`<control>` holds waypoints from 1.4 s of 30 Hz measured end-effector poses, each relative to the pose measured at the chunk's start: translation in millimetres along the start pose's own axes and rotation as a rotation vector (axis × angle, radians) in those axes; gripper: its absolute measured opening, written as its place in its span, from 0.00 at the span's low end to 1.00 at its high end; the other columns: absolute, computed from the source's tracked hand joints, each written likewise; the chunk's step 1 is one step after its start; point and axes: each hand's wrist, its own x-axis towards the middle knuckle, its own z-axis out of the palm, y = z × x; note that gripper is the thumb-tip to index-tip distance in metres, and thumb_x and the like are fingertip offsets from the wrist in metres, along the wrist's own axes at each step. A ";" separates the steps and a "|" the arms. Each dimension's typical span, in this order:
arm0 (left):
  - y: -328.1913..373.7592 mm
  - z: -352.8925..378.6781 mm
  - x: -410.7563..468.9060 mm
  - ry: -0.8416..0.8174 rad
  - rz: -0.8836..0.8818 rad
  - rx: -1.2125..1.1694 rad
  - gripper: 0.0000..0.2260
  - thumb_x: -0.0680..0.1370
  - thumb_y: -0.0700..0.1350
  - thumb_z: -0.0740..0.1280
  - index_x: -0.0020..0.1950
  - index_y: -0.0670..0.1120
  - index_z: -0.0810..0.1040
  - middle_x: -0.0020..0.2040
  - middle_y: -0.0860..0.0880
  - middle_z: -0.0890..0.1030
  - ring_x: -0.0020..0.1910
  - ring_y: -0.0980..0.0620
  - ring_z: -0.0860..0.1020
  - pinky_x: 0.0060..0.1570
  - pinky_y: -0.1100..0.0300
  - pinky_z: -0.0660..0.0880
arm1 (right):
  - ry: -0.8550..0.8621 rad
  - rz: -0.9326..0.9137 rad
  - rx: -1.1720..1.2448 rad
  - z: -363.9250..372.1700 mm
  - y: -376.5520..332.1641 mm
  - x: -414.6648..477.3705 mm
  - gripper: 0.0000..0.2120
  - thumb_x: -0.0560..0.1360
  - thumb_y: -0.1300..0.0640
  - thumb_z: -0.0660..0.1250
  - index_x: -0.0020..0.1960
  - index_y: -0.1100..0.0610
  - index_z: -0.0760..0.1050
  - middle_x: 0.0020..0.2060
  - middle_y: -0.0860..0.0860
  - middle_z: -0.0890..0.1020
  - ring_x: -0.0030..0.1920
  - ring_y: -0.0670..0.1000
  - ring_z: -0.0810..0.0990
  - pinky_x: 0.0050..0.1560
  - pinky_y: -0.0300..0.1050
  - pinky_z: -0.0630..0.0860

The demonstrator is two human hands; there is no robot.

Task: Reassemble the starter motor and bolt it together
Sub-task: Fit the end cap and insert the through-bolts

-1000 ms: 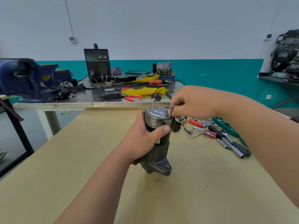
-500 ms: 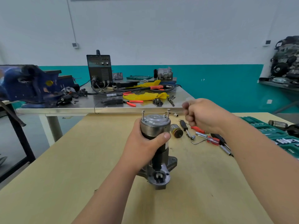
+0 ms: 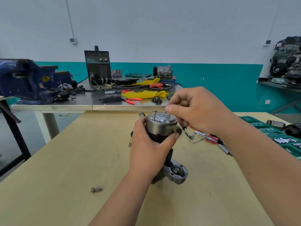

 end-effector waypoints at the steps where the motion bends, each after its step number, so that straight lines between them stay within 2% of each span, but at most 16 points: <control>1: 0.2 1.4 -0.6 0.008 0.003 0.009 0.29 0.58 0.66 0.74 0.53 0.71 0.63 0.53 0.62 0.77 0.51 0.59 0.79 0.49 0.55 0.79 | -0.016 0.000 0.002 2.2 -0.3 0.1 0.05 0.75 0.52 0.70 0.41 0.46 0.78 0.30 0.42 0.82 0.28 0.41 0.78 0.30 0.37 0.76; 3: 1.2 3.1 -0.9 0.024 0.004 0.028 0.29 0.58 0.67 0.73 0.52 0.74 0.61 0.54 0.61 0.76 0.53 0.58 0.78 0.50 0.54 0.79 | -0.060 -0.014 -0.046 6.8 -0.9 0.9 0.05 0.75 0.53 0.70 0.43 0.43 0.79 0.33 0.41 0.82 0.35 0.39 0.79 0.34 0.33 0.76; 5: 2.8 3.8 -0.7 0.032 0.002 0.045 0.28 0.57 0.69 0.72 0.49 0.77 0.58 0.54 0.63 0.74 0.54 0.58 0.77 0.50 0.57 0.78 | -0.105 -0.026 -0.127 7.3 -3.5 1.6 0.08 0.77 0.54 0.68 0.47 0.40 0.79 0.38 0.37 0.80 0.41 0.36 0.78 0.37 0.29 0.74; 7: 3.5 3.9 -0.9 0.045 0.002 0.055 0.29 0.57 0.69 0.71 0.50 0.75 0.57 0.55 0.63 0.73 0.55 0.58 0.76 0.50 0.59 0.77 | -0.141 -0.019 -0.181 5.3 -7.3 3.3 0.10 0.79 0.55 0.64 0.48 0.39 0.78 0.43 0.35 0.80 0.43 0.37 0.78 0.40 0.33 0.75; 8: 3.5 4.1 -1.5 0.050 0.006 0.064 0.30 0.57 0.69 0.71 0.53 0.73 0.58 0.55 0.63 0.73 0.55 0.57 0.76 0.51 0.58 0.77 | -0.151 -0.021 -0.201 5.0 -8.9 4.3 0.11 0.79 0.55 0.63 0.48 0.39 0.77 0.42 0.34 0.80 0.42 0.37 0.79 0.40 0.34 0.76; 11: 4.1 5.9 -4.2 0.053 0.016 0.094 0.32 0.58 0.69 0.71 0.56 0.68 0.59 0.56 0.61 0.73 0.57 0.55 0.75 0.54 0.52 0.77 | -0.183 -0.039 -0.223 4.2 -12.4 8.4 0.11 0.77 0.58 0.64 0.43 0.41 0.76 0.28 0.29 0.77 0.34 0.32 0.76 0.31 0.26 0.69; 15: 4.3 8.5 -4.8 0.062 0.019 0.106 0.36 0.59 0.68 0.70 0.63 0.58 0.65 0.57 0.58 0.73 0.57 0.53 0.75 0.55 0.49 0.77 | -0.261 0.001 -0.174 -2.7 -14.1 12.8 0.13 0.78 0.58 0.64 0.39 0.43 0.76 0.23 0.29 0.75 0.27 0.31 0.75 0.25 0.26 0.67; 18: 4.7 10.0 -3.3 0.064 0.010 0.106 0.37 0.61 0.65 0.72 0.65 0.55 0.66 0.57 0.57 0.73 0.58 0.52 0.74 0.55 0.48 0.76 | -0.270 -0.015 -0.211 -2.6 -14.6 11.7 0.14 0.78 0.57 0.65 0.37 0.42 0.75 0.24 0.30 0.76 0.30 0.29 0.74 0.27 0.25 0.67; 22: 3.2 10.6 -3.8 0.089 0.002 0.099 0.36 0.62 0.64 0.74 0.65 0.54 0.66 0.58 0.56 0.73 0.59 0.51 0.74 0.55 0.48 0.77 | -0.188 0.005 -0.159 3.2 -7.3 9.0 0.10 0.77 0.55 0.67 0.42 0.40 0.78 0.35 0.34 0.79 0.38 0.30 0.75 0.37 0.32 0.71; 27: 4.5 9.6 -5.2 0.097 -0.006 0.098 0.38 0.61 0.67 0.71 0.66 0.53 0.65 0.58 0.54 0.72 0.59 0.50 0.74 0.55 0.47 0.77 | -0.116 0.028 0.003 9.0 -3.4 7.7 0.09 0.73 0.57 0.72 0.41 0.43 0.78 0.31 0.35 0.80 0.35 0.34 0.78 0.30 0.27 0.70; 30: 3.7 9.2 -6.0 0.100 -0.001 0.112 0.40 0.61 0.68 0.69 0.67 0.53 0.65 0.60 0.54 0.72 0.60 0.49 0.73 0.55 0.46 0.76 | -0.122 0.043 -0.040 9.3 -5.2 7.4 0.08 0.73 0.56 0.72 0.40 0.43 0.78 0.31 0.32 0.79 0.34 0.33 0.77 0.29 0.28 0.70; 32: 4.3 9.5 -7.8 0.100 0.008 0.112 0.39 0.61 0.69 0.68 0.67 0.52 0.65 0.60 0.54 0.71 0.61 0.49 0.73 0.55 0.46 0.76 | -0.118 0.053 -0.096 8.3 -7.3 6.0 0.07 0.73 0.53 0.72 0.39 0.42 0.79 0.31 0.34 0.80 0.34 0.34 0.78 0.32 0.32 0.71; 35: 5.6 10.7 -7.8 0.095 0.019 0.116 0.38 0.63 0.67 0.70 0.68 0.51 0.65 0.60 0.54 0.71 0.62 0.49 0.72 0.57 0.46 0.75 | -0.101 0.049 -0.201 9.5 -12.1 2.6 0.06 0.75 0.51 0.69 0.40 0.42 0.78 0.34 0.39 0.81 0.35 0.41 0.81 0.35 0.40 0.78; 36: 5.8 11.2 -7.3 0.091 0.021 0.126 0.38 0.64 0.67 0.70 0.68 0.51 0.65 0.60 0.53 0.71 0.62 0.49 0.71 0.57 0.47 0.75 | -0.103 0.036 -0.249 9.2 -13.5 1.3 0.06 0.76 0.51 0.68 0.40 0.42 0.77 0.34 0.39 0.80 0.34 0.42 0.81 0.34 0.40 0.79; 39: 7.5 13.3 -8.0 0.084 0.036 0.160 0.39 0.64 0.67 0.69 0.69 0.50 0.65 0.61 0.54 0.71 0.62 0.50 0.70 0.57 0.47 0.74 | -0.162 0.008 -0.359 1.4 -14.5 -1.3 0.08 0.77 0.49 0.65 0.39 0.41 0.75 0.28 0.35 0.78 0.33 0.36 0.77 0.33 0.37 0.70; 42: 8.8 15.1 -10.4 0.082 0.061 0.157 0.37 0.65 0.65 0.70 0.69 0.49 0.66 0.59 0.53 0.72 0.62 0.49 0.71 0.57 0.49 0.74 | -0.254 -0.038 -0.485 -9.9 -16.3 1.3 0.05 0.77 0.49 0.65 0.43 0.43 0.77 0.28 0.21 0.71 0.38 0.27 0.72 0.38 0.36 0.61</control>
